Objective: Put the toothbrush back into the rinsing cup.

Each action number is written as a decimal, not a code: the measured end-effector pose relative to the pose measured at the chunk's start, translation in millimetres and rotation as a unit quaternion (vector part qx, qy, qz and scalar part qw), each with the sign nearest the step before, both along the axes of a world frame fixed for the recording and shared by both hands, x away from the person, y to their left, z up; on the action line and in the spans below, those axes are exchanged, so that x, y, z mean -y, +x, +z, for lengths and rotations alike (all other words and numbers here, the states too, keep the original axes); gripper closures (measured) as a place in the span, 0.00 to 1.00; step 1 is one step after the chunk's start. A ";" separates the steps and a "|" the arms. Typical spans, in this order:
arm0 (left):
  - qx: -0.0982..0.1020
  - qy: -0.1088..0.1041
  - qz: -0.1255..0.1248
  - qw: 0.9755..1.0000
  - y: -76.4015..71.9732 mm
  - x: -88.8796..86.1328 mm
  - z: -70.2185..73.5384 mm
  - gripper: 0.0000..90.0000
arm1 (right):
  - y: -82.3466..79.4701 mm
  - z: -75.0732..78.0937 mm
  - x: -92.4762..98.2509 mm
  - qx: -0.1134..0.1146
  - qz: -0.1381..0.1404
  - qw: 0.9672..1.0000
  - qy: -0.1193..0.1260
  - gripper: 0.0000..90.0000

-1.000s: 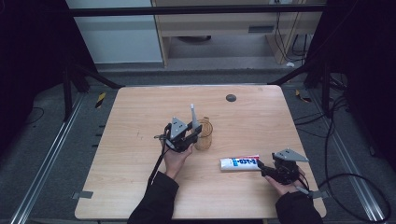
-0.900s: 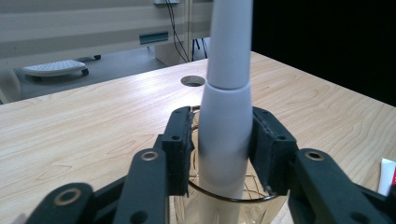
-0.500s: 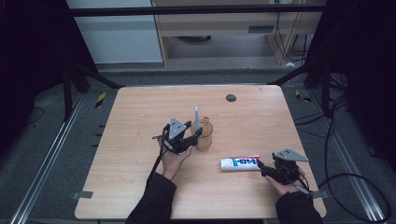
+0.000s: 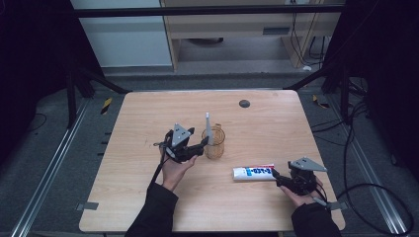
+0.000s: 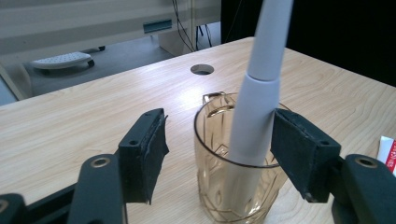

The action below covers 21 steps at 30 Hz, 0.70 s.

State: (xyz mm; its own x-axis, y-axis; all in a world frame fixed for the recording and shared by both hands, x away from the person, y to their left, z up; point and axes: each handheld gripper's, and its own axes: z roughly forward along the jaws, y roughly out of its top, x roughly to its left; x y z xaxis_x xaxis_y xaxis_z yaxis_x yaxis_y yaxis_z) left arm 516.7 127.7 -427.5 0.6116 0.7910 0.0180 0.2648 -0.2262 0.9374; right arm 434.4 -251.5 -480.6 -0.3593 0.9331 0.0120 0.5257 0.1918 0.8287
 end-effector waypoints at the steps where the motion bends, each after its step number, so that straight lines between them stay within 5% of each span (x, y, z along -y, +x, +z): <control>1: 0.000 0.004 -0.001 1.000 -0.7 -1.8 1.8 0.38 | -0.2 0.5 -0.2 0.000 0.000 1.000 0.001 0.34; 21: -0.004 0.082 -0.028 0.996 -27.4 -11.3 14.3 0.34 | -1.8 3.1 0.6 0.009 -0.004 1.000 -0.004 0.34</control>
State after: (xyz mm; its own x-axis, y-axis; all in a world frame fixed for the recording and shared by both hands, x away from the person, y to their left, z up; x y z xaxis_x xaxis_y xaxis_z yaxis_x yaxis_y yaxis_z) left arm 489.3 139.0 -413.2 0.6560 0.7419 0.1388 0.2553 -0.3912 0.8842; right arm 432.6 -252.1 -477.5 -0.3520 0.9360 -0.0024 0.5128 0.1949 0.8361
